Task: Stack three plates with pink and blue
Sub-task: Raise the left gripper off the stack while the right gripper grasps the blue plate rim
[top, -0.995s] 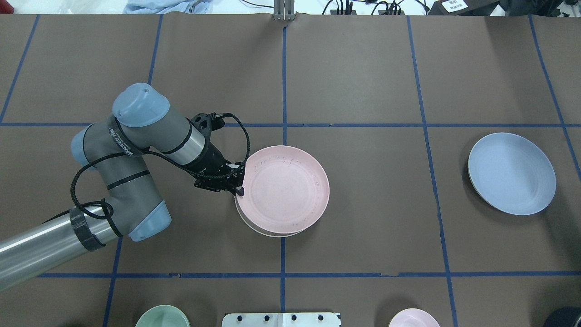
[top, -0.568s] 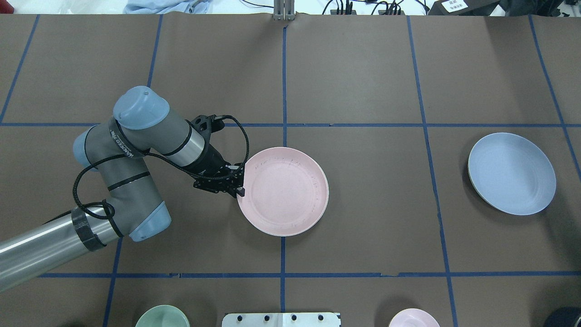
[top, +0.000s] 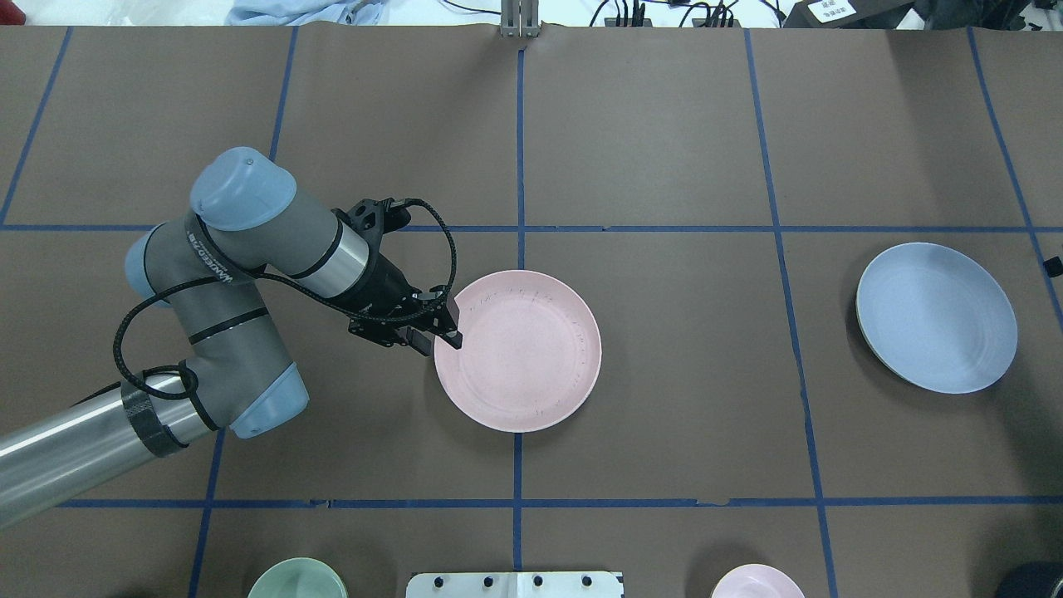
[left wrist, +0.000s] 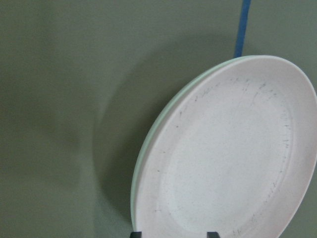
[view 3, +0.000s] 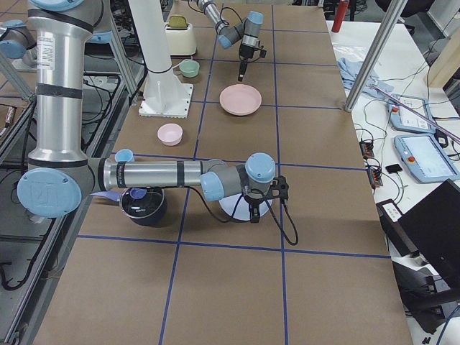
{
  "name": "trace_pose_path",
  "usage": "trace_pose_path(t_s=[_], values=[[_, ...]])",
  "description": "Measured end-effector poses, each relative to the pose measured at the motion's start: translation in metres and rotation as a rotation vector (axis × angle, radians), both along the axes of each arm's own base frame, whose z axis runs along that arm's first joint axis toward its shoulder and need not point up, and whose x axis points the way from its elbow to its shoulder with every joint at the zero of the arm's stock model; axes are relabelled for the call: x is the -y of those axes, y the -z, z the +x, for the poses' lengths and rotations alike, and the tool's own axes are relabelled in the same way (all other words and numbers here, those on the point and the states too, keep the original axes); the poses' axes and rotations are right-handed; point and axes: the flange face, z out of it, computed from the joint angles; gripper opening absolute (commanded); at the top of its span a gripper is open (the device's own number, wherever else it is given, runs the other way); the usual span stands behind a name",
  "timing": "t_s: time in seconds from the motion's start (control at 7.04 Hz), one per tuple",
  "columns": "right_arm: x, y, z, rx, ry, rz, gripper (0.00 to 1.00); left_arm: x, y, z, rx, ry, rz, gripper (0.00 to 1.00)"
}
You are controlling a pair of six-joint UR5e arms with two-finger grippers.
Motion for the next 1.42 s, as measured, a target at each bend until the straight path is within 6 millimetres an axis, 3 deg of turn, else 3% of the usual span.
trace_pose_path(t_s=[0.28, 0.57, 0.99, 1.42], values=[[-0.006, 0.005, -0.032, 0.022, -0.037, -0.029, 1.00, 0.014, 0.004, -0.031, -0.015, 0.044, 0.010, 0.53], [-0.014, -0.021, -0.047, 0.026, -0.033, -0.052, 0.99, 0.027, 0.000, -0.050, -0.012, 0.079, 0.010, 0.53], [-0.021, -0.056, -0.055, 0.022, -0.032, -0.090, 0.99, 0.031, -0.002, -0.055, -0.009, 0.092, 0.008, 0.54], [-0.025, -0.072, -0.063, 0.009, -0.016, -0.120, 0.96, 0.031, -0.002, -0.055, -0.008, 0.093, 0.008, 0.54]])
